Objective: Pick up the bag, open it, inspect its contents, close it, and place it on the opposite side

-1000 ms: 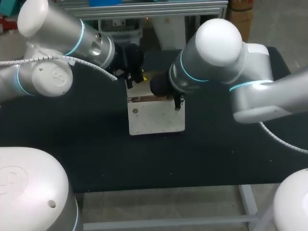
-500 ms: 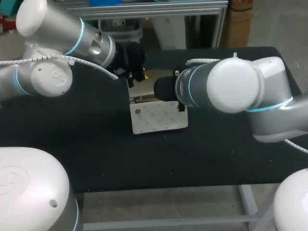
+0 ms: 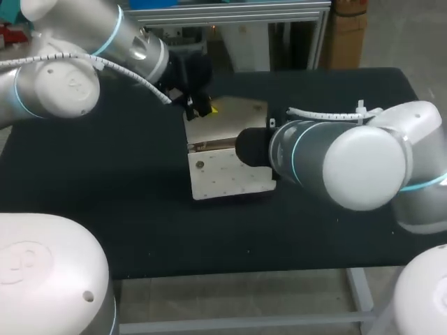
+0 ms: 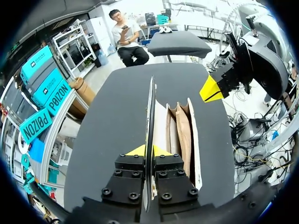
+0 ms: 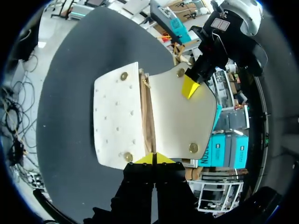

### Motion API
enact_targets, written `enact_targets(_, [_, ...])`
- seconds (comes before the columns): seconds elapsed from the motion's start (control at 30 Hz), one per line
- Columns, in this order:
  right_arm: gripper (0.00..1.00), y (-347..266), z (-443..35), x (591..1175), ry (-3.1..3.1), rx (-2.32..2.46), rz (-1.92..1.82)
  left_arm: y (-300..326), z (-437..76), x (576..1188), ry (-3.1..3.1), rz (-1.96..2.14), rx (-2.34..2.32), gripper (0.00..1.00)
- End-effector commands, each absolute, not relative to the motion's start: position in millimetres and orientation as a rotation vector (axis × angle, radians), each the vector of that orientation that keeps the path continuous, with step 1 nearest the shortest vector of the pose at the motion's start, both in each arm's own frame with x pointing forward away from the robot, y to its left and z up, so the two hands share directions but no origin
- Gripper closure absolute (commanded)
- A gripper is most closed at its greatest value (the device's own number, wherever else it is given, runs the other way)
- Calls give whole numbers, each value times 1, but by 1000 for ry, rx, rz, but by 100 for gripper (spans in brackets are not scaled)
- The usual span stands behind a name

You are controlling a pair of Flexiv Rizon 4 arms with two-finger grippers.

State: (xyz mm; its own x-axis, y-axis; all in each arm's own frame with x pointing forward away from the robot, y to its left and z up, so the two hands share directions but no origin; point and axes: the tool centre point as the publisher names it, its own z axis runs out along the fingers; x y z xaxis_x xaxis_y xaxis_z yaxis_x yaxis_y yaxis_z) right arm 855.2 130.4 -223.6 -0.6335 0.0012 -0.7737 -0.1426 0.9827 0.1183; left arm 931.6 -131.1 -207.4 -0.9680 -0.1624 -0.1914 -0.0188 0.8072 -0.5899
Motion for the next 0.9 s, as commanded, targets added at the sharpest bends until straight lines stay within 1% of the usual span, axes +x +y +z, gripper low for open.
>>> enact_targets(0.03, [100,118,-220,826,2121,-104,216,-135,-208,948,2857,-912,-119,100])
enact_targets(0.4, [100,125,-237,787,2180,-153,246,-141,-241,977,3027,-896,-108,100])
enact_targets(0.77, [100,133,-260,775,2204,-213,248,-137,-265,987,2977,-843,-90,100])
enact_targets(0.9, [79,134,-266,773,2199,-222,227,-136,-268,986,2931,-858,-47,100])
